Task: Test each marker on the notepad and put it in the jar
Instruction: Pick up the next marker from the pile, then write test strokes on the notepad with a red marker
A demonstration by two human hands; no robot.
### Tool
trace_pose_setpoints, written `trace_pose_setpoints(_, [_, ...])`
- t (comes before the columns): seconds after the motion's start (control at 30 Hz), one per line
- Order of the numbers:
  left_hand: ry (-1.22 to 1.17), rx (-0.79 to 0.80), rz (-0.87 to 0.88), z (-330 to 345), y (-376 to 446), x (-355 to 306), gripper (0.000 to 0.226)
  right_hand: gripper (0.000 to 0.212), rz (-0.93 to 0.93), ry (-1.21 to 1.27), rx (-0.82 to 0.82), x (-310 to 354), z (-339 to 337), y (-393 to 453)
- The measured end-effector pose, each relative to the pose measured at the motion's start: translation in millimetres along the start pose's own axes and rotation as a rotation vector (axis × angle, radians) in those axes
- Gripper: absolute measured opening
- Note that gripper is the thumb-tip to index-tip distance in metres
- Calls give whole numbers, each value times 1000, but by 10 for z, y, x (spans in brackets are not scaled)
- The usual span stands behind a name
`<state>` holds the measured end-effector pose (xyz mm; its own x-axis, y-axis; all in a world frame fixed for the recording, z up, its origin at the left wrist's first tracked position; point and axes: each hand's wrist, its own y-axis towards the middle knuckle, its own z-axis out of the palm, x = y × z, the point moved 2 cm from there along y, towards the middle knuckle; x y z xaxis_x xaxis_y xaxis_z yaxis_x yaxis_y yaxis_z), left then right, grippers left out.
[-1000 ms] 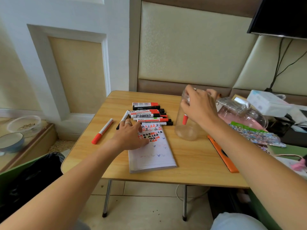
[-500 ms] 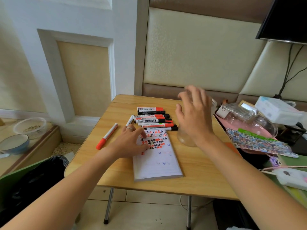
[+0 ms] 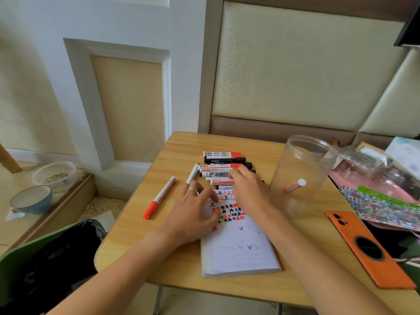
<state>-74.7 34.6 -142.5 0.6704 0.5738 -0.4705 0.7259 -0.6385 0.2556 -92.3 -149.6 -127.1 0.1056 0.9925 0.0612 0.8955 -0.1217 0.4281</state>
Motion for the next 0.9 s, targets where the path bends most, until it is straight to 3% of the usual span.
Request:
trace_pose_setpoints(0.17, [-143,-71,51,33,13,-37,33,17,-112,99,-125,60,-136,-40])
trace_pose_setpoints(0.27, [-210,-71,50,56,-4,-28,30,14,-13,510,-168,92,-360,-175])
trace_pose_setpoints(0.37, [-189,-100,94,59,-27,-50,26,18,215,990,-29,149,-455,-332])
trace_pose_setpoints(0.53, [-78,-125,187,67,-55,-73,16,7,364,1398,95,164,-465,-531])
trace_pose_setpoints(0.67, [-87,-83,163,63,-37,-40,15,9,349,1294,20,0,-529,-608])
trace_pose_setpoints(0.83, [-144,-32,217,9,-35,-19,32,5,-190,478,-47,-61,-547,-641])
trace_pose_setpoints(0.9, [-129,-36,236,18,-59,-89,39,18,-310,281,-12,16,-499,-667])
